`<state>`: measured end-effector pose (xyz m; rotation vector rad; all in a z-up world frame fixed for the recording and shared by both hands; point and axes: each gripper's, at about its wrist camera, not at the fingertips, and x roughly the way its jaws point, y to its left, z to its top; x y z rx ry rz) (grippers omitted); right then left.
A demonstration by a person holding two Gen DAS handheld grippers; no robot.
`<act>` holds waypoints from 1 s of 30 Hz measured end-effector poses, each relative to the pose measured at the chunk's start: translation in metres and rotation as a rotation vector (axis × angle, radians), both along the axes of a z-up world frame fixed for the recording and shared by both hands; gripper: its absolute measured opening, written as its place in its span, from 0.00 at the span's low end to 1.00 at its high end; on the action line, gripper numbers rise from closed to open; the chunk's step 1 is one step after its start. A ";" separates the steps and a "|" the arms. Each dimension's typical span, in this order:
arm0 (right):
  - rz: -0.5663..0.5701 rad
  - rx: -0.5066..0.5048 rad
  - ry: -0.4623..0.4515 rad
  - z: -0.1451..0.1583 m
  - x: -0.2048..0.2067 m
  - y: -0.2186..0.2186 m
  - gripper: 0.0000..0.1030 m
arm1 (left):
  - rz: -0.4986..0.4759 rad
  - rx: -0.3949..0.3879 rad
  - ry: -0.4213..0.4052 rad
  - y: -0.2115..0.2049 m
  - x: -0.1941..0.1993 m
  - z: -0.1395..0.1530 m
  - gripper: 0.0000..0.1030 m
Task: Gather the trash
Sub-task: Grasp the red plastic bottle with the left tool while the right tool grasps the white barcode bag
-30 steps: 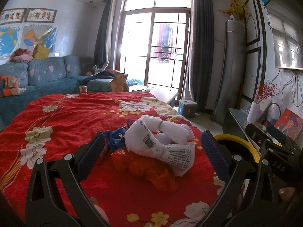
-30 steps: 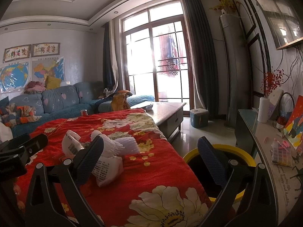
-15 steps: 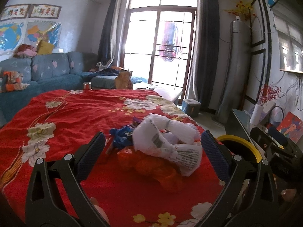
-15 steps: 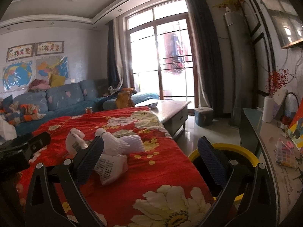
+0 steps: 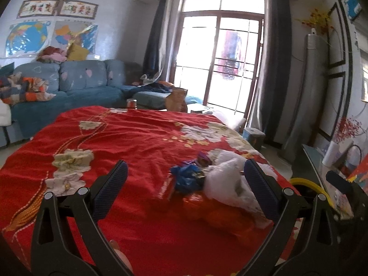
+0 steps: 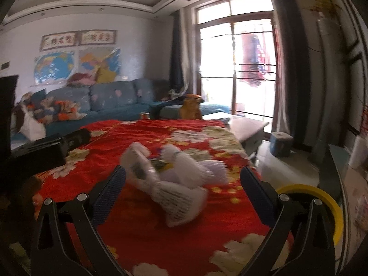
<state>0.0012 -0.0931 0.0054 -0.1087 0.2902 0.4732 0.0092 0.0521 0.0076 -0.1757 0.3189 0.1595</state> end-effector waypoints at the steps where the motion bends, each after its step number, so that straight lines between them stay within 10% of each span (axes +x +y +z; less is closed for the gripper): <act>1: 0.017 -0.003 0.001 0.001 -0.001 0.005 0.94 | 0.009 -0.003 0.002 0.004 0.001 0.000 0.90; 16: 0.132 -0.106 0.085 -0.005 0.034 0.040 0.93 | 0.065 -0.021 0.206 0.059 0.038 -0.029 0.90; 30: 0.176 -0.268 0.227 -0.038 0.077 0.070 0.67 | -0.096 -0.067 0.453 0.067 0.101 -0.080 0.75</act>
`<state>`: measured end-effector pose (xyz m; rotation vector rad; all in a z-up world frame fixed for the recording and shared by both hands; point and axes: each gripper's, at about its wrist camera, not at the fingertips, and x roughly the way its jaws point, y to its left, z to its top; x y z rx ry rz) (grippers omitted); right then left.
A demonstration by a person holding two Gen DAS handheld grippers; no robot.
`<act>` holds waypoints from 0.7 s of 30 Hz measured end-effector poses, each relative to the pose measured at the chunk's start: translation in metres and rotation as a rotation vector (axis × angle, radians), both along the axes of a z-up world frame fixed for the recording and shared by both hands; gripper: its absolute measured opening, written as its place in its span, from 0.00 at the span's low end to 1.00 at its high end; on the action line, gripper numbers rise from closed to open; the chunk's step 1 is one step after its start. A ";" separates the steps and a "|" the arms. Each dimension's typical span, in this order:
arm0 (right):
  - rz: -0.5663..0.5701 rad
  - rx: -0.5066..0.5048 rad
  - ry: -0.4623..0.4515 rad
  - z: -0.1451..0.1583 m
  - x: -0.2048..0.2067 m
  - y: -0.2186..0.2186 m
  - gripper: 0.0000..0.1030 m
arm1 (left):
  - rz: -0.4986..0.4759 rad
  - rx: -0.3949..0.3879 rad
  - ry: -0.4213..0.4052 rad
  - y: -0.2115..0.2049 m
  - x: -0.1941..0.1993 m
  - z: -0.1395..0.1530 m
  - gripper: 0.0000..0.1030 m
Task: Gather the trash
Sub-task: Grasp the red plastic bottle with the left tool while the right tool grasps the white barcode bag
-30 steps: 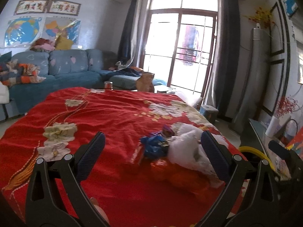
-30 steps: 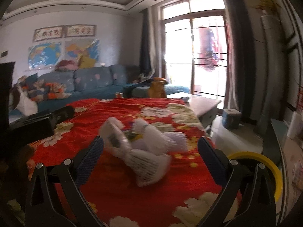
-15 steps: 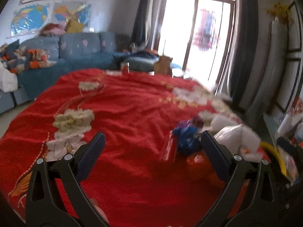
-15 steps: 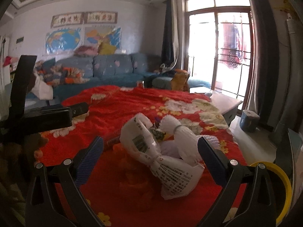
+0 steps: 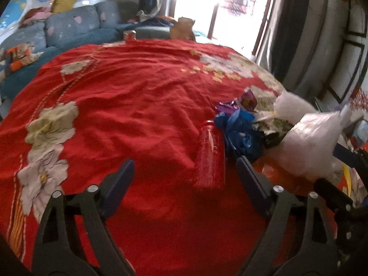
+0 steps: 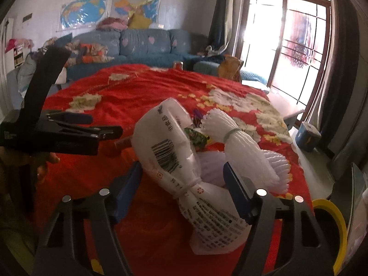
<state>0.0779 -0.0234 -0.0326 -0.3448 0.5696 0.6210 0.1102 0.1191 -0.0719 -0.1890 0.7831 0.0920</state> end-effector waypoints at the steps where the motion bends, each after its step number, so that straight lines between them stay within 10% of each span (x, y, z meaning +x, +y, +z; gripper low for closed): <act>1: 0.001 0.001 0.009 -0.001 0.001 0.000 0.65 | -0.009 -0.018 0.013 0.001 0.004 -0.003 0.71; 9: 0.011 -0.010 0.028 -0.008 0.008 0.000 0.58 | -0.045 -0.076 0.052 0.001 0.012 -0.017 0.55; 14: 0.013 0.033 0.053 -0.005 0.007 -0.005 0.50 | -0.082 -0.102 0.042 -0.003 0.008 -0.015 0.28; 21: 0.033 0.142 0.113 0.007 -0.003 -0.018 0.49 | -0.086 -0.144 0.027 0.001 -0.003 -0.009 0.26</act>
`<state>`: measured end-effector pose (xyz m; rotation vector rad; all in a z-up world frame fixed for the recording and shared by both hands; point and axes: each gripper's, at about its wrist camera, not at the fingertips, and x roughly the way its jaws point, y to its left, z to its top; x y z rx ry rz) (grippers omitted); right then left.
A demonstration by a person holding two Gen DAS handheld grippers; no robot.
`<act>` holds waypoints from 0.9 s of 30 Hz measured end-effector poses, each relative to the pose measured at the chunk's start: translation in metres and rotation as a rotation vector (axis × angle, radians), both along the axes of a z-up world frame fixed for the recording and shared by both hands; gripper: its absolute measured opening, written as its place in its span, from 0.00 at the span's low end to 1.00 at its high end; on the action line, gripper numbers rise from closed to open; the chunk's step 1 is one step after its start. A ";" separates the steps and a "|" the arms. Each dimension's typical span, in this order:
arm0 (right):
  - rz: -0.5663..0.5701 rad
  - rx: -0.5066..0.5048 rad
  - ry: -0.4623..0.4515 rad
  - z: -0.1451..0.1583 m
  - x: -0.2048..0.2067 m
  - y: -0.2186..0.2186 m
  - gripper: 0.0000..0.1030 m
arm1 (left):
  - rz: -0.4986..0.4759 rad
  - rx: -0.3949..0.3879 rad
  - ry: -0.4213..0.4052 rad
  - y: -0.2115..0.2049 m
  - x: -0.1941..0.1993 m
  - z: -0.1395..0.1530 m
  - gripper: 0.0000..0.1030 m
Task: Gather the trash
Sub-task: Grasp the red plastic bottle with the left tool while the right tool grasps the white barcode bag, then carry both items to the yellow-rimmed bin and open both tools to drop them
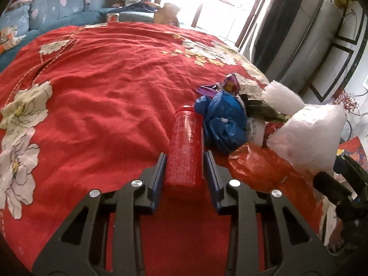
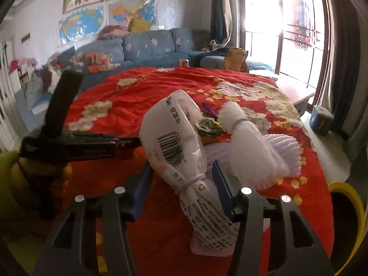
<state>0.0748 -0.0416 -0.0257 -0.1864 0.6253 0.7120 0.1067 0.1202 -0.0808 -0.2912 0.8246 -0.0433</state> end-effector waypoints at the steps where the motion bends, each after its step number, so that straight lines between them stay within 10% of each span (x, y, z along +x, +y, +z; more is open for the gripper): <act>1: 0.000 0.015 0.008 0.001 -0.002 -0.002 0.49 | 0.003 -0.001 -0.003 0.002 -0.002 0.002 0.25; 12: 0.003 0.099 -0.011 0.027 -0.022 -0.018 0.45 | 0.067 0.005 -0.123 0.019 -0.032 0.046 0.25; 27: -0.133 0.170 -0.072 0.058 -0.016 -0.069 0.39 | -0.109 -0.007 -0.245 -0.055 -0.046 0.091 0.25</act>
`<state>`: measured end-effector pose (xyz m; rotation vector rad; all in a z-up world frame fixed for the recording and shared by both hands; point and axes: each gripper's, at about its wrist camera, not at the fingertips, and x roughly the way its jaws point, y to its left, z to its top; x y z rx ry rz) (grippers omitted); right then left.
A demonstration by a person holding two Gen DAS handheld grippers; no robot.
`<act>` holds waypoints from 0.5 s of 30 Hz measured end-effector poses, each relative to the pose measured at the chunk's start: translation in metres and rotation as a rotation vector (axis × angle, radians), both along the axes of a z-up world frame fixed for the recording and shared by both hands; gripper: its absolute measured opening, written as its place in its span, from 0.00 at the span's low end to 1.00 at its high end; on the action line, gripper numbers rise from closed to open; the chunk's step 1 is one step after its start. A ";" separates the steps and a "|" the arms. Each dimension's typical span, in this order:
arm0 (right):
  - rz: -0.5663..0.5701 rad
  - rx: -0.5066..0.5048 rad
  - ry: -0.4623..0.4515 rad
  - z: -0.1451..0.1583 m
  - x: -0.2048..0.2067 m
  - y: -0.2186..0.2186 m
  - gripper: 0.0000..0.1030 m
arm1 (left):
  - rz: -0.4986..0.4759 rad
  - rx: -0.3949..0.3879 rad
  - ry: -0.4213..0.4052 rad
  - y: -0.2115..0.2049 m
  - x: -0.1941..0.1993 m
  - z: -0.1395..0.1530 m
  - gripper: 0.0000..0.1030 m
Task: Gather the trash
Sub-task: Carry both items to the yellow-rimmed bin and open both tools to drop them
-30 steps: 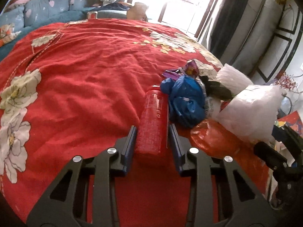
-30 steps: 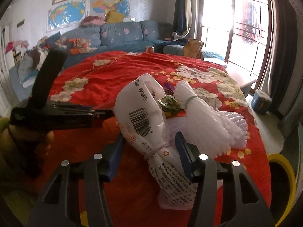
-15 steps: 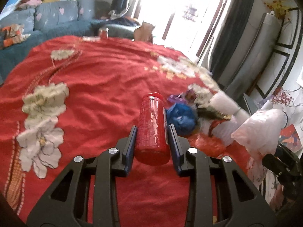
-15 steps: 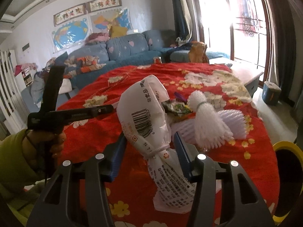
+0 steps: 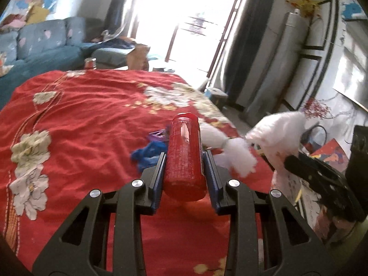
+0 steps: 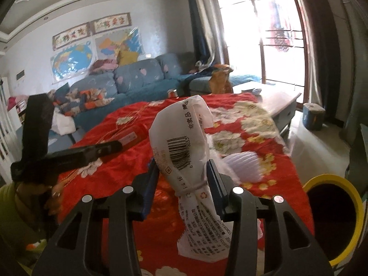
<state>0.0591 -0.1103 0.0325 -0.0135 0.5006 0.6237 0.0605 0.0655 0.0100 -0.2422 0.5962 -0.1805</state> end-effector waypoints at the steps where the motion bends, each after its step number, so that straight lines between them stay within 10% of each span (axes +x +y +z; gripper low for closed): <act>1: -0.016 0.004 -0.003 0.002 0.002 -0.006 0.39 | -0.009 0.000 -0.003 -0.003 0.000 0.001 0.25; 15: -0.209 0.044 -0.021 0.003 0.018 -0.077 0.39 | -0.155 0.019 -0.037 -0.072 0.007 0.008 0.25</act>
